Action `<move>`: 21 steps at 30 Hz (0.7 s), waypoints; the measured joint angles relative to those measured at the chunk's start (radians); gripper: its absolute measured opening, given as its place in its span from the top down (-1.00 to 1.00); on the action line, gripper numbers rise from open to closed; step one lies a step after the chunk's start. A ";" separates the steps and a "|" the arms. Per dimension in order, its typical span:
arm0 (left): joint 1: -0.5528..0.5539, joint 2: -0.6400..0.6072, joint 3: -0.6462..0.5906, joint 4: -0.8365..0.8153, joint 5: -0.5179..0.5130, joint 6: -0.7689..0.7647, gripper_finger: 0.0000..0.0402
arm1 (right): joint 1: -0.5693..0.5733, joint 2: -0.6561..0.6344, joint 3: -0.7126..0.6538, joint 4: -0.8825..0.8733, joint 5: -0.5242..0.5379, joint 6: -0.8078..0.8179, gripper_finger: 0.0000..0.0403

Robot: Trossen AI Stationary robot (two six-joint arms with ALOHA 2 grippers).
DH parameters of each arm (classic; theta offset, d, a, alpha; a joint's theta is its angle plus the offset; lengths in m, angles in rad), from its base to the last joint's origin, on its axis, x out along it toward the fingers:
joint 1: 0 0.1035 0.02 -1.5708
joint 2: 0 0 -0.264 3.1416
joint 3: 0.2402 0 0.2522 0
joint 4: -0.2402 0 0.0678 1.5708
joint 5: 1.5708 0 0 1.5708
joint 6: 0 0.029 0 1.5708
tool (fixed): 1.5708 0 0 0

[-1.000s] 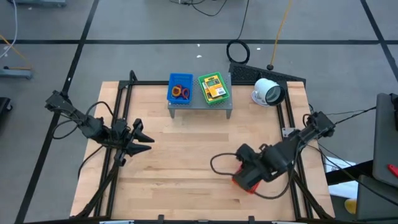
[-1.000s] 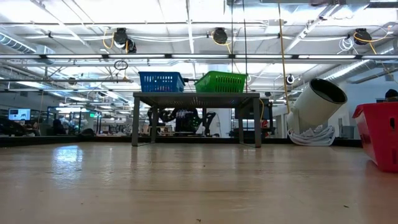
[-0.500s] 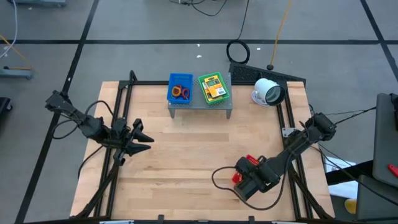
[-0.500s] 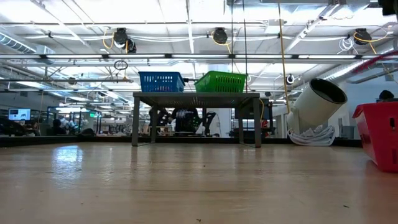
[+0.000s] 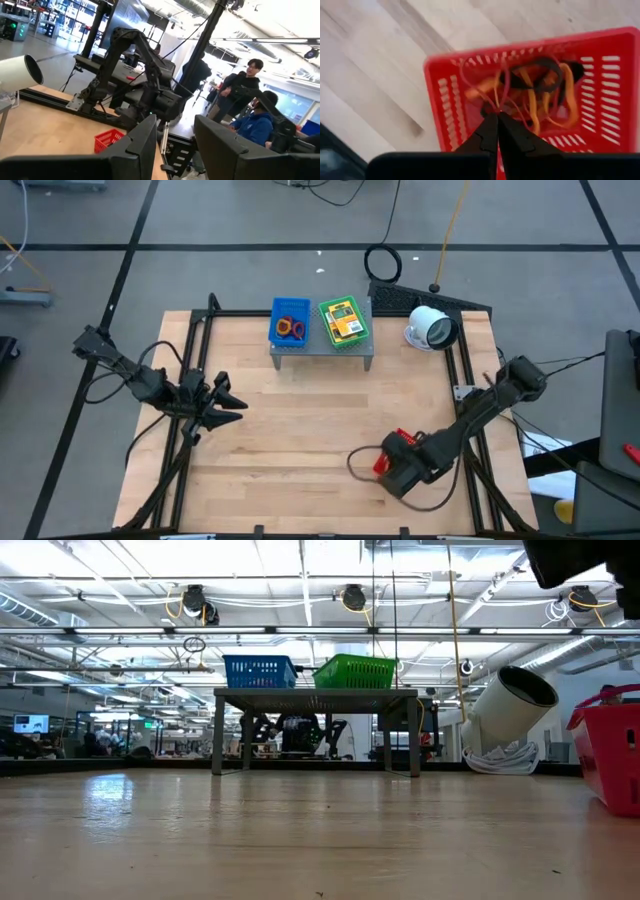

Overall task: Pick & Place Office Desk Supplies
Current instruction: Put the red rubber band into the red bin

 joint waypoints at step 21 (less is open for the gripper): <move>0.000 0.000 0.000 0.002 -0.007 -0.010 0.30 | 0.010 -0.274 -0.326 0.214 -0.034 0.301 1.00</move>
